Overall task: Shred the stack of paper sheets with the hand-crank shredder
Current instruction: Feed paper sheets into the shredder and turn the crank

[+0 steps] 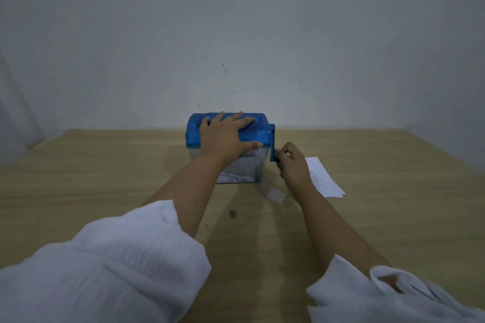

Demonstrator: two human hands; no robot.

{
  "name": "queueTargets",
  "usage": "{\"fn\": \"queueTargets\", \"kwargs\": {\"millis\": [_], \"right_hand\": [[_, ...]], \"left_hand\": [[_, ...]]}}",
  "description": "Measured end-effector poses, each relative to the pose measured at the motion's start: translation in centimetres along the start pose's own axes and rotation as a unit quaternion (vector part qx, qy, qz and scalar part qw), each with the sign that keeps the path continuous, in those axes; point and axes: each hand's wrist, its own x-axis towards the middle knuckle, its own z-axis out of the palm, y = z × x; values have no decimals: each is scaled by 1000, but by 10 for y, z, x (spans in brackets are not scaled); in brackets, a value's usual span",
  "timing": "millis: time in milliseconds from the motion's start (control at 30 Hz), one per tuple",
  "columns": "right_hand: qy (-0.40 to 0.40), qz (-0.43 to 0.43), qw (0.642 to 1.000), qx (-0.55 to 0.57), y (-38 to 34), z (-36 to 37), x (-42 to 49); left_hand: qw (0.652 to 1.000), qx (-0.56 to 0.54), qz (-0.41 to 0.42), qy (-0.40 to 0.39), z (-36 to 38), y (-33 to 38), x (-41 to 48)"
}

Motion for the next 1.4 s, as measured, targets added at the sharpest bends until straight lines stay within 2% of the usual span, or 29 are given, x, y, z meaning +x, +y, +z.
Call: {"fn": "queueTargets", "kwargs": {"millis": [100, 200, 300, 400, 600, 733, 1000, 1133, 1267, 1400], "right_hand": [[28, -43, 998, 41, -7, -1, -7], [40, -50, 996, 68, -9, -2, -15], [37, -72, 985, 152, -26, -5, -17], [23, -107, 980, 168, -51, -7, -5], [68, -105, 988, 96, -78, -2, 40], [106, -118, 987, -5, -77, 8, 71], [6, -29, 986, -167, -32, 10, 88], [1, 44, 990, -134, -9, 6, 65], [-24, 61, 993, -103, -3, -4, 38], [-59, 38, 988, -135, -11, -20, 21]], "left_hand": [[1000, -5, -6, -4, 0, -1, 0], [1000, -4, 0, 0, 2, 0, -1], [1000, -2, 5, 5, 2, 0, 0], [1000, 0, 9, 12, 2, -2, -1], [999, 19, 22, 26, 4, 0, -2], [999, 31, 25, 32, 6, -1, -3], [998, 36, 32, 49, 9, -6, 0], [996, 48, 40, 58, 10, -8, 1], [994, 64, 54, 72, 13, -11, -1], [980, 54, 75, 177, 33, -9, -13]]}}
